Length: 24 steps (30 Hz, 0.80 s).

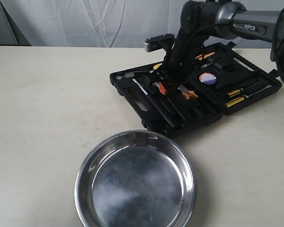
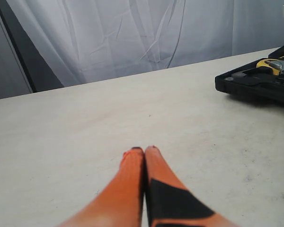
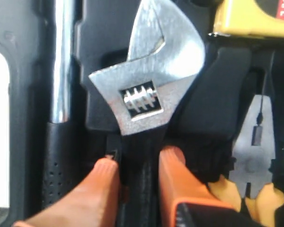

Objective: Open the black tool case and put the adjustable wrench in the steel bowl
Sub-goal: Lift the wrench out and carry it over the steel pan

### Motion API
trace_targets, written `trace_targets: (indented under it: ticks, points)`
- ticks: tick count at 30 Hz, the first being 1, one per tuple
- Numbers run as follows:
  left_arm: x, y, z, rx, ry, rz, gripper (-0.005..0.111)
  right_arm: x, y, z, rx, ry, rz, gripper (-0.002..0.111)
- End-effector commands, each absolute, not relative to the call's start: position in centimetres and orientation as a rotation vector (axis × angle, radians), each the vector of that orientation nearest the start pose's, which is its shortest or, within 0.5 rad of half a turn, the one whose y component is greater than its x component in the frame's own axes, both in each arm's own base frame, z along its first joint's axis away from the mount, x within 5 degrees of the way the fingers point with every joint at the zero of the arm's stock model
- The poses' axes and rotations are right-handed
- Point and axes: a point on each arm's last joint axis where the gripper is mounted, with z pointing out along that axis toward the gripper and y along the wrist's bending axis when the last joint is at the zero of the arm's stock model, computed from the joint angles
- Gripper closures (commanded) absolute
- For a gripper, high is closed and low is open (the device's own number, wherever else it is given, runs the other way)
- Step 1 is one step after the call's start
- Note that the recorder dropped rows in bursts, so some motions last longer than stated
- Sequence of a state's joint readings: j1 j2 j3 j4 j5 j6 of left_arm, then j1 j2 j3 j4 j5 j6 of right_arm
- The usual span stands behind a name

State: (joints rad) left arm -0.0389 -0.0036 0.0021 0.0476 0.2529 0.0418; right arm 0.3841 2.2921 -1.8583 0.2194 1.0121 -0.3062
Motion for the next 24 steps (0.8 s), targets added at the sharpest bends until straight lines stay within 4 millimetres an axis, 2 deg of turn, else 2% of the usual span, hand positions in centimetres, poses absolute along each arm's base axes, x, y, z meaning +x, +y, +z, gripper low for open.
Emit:
trace_targets:
  ticks: [1,9,13,17,18,20,21,24]
  points:
    - [5.5,-0.1,19.2,0.100,1.719,0.039,0.106,43.6,19.5,19.7,-0.835,2.695,0.322,0.109]
    - [5.5,-0.1,19.2,0.100,1.719,0.039,0.106,42.9,19.2,19.6,-0.878,2.766,0.315,0.109]
    - [5.5,-0.1,19.2,0.100,1.719,0.039,0.106,41.2,20.1,20.5,-0.957,2.835,0.381,0.109]
    - [5.5,-0.1,19.2,0.100,1.719,0.039,0.106,37.0,22.3,23.4,-1.010,2.681,0.392,0.109]
    - [5.5,-0.1,19.2,0.100,1.719,0.039,0.106,34.8,22.8,23.7,-1.021,2.656,0.396,0.109]
    - [5.5,-0.1,19.2,0.100,1.719,0.039,0.106,31.0,23.2,23.2,-1.084,2.662,0.405,0.109]
    - [5.5,-0.1,19.2,0.100,1.719,0.039,0.106,28.8,23.4,22.6,-1.115,2.675,0.425,0.109]
    - [5.5,-0.1,19.2,0.100,1.719,0.039,0.106,23.9,24.5,19.9,-1.174,2.659,0.464,0.109]
